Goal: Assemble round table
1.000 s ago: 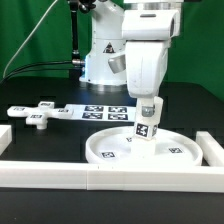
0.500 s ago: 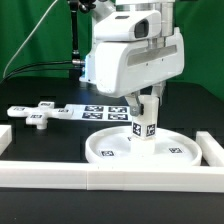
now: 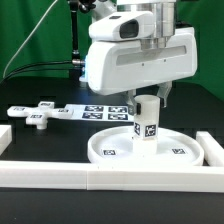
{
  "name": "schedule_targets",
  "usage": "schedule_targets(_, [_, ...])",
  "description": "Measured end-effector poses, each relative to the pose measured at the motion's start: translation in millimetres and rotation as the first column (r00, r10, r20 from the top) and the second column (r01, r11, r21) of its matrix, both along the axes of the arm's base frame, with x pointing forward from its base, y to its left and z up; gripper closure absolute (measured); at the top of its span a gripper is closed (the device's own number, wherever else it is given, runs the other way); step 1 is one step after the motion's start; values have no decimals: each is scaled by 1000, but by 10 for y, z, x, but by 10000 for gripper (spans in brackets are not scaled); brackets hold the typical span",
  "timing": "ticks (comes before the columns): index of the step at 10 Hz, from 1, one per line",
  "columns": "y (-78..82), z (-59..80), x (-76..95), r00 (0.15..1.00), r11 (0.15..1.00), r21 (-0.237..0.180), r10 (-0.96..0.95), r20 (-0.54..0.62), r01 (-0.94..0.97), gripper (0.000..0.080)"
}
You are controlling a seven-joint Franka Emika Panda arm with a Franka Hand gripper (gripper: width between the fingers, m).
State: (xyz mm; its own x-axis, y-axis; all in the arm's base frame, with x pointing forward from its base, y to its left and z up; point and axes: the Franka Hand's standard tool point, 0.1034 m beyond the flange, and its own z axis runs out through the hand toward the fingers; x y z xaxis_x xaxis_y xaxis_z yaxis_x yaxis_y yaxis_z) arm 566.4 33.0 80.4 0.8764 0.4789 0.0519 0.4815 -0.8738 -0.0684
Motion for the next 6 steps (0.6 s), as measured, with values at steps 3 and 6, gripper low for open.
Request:
schedule_targets(3, [33,4,-3,952,952,-1,-305,-26,305,390])
schedule_targets(6, [25,-13,-29,808,810,-16,-586,-62,587,390])
